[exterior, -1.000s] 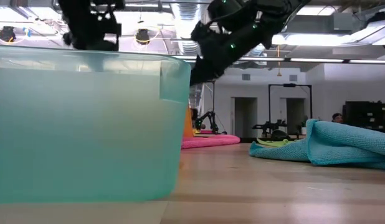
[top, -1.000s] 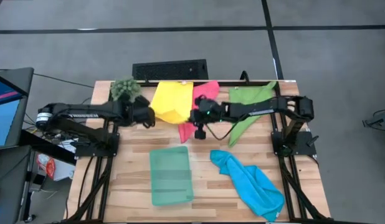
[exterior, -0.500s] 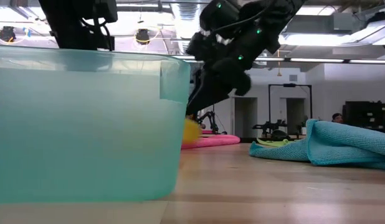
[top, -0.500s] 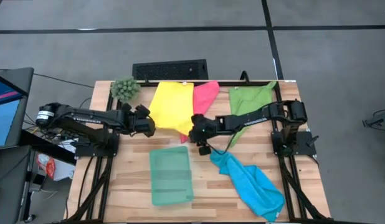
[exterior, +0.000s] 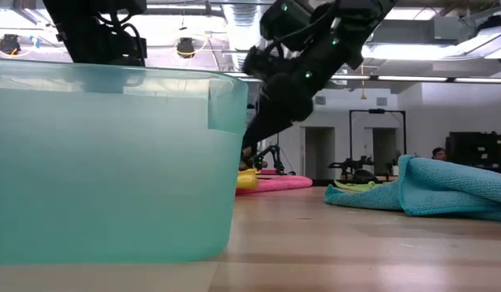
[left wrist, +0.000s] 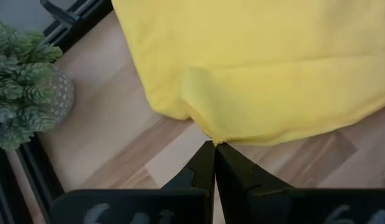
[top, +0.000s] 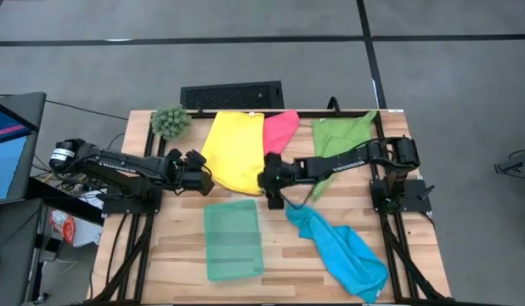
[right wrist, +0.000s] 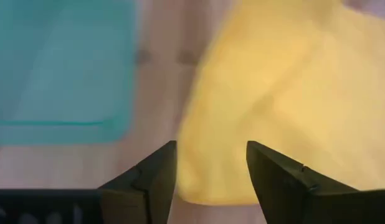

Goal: Fold microfiber towels
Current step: Fold the yellow towel

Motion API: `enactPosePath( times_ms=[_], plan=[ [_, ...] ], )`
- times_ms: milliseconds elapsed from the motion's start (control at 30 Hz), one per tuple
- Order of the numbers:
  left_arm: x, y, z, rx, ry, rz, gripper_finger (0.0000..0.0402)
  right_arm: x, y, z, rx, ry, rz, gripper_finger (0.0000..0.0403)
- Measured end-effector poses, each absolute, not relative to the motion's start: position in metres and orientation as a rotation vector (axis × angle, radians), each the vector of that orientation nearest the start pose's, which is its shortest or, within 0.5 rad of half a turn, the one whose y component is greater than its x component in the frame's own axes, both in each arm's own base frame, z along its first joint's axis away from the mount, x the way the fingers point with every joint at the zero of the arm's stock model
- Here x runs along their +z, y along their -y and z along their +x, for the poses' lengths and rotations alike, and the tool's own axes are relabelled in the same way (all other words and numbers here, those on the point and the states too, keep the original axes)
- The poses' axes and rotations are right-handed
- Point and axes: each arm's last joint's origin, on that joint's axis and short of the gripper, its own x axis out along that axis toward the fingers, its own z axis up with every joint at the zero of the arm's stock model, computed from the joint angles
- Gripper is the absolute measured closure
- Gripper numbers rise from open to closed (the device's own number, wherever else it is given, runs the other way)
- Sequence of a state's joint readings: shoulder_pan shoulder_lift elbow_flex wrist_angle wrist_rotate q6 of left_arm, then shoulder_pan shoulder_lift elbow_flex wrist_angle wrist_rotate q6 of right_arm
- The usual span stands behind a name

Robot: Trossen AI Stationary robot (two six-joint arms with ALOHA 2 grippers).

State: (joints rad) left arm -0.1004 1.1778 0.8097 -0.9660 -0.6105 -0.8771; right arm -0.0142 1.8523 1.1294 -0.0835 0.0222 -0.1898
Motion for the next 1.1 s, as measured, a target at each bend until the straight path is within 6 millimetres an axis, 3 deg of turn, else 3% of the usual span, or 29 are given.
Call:
enactPosePath(
  times_ms=[167, 367, 567, 1100],
  plan=[
    [0.226, 0.003, 0.191, 0.92, -0.953, -0.277, 0.0401, 0.167, 0.008, 0.38, 0.093, -0.851, -0.106, 0.019],
    [0.226, 0.003, 0.191, 0.923, -0.951, -0.275, 0.0401, 0.151, -0.002, 0.381, 0.124, -0.881, -0.148, 0.021],
    [0.226, 0.003, 0.191, 0.923, -0.949, -0.275, 0.0401, 0.132, 0.009, 0.381, 0.074, -0.942, -0.121, 0.0225],
    [0.227, 0.002, 0.192, 0.935, -0.93, -0.262, 0.0401, 0.13, 0.009, 0.385, 0.093, -0.914, -0.101, 0.023]
  ],
)
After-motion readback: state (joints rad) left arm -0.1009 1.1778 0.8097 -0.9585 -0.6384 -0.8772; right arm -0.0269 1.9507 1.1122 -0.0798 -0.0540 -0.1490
